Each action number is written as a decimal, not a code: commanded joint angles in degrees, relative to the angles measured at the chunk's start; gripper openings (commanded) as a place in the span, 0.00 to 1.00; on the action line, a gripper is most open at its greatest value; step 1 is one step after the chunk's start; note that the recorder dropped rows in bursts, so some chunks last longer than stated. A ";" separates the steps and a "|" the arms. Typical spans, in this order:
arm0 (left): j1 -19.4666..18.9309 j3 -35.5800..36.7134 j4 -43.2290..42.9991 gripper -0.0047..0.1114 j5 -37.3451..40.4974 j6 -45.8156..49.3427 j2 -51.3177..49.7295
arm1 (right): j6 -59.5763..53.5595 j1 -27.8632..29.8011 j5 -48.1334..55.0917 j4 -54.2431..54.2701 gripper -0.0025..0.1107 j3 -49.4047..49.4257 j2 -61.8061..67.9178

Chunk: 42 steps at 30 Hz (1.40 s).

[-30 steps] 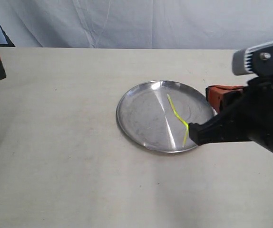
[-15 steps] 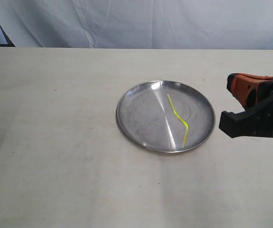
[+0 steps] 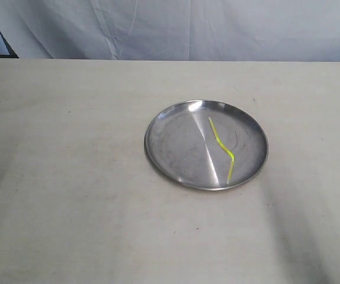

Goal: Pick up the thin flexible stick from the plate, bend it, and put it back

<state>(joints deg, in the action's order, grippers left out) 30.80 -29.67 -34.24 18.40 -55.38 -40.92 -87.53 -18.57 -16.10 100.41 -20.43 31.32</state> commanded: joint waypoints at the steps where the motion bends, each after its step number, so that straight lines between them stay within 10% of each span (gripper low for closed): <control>1: 0.22 0.18 -0.26 0.04 -0.49 0.18 0.50 | -1.40 16.24 14.28 -0.46 0.01 4.93 -6.88; 9: 0.22 0.18 -0.26 0.04 -0.49 0.18 0.50 | 1.98 19.07 16.10 -7.53 0.01 9.66 -12.83; 12: 0.22 0.18 -0.26 0.04 -0.49 0.18 0.50 | 46.79 23.02 23.08 -56.27 0.01 11.58 -15.38; 16: 0.22 0.18 -0.26 0.04 -0.49 0.18 0.50 | 79.11 25.85 24.47 -84.41 0.01 16.33 -20.65; 42: 0.22 0.18 -0.26 0.04 -0.49 0.18 0.50 | 94.72 25.85 34.36 -92.12 0.01 20.43 -25.56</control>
<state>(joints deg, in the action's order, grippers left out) 30.80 -29.67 -34.35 18.30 -55.38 -40.92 7.11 7.03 18.32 8.11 -0.43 5.85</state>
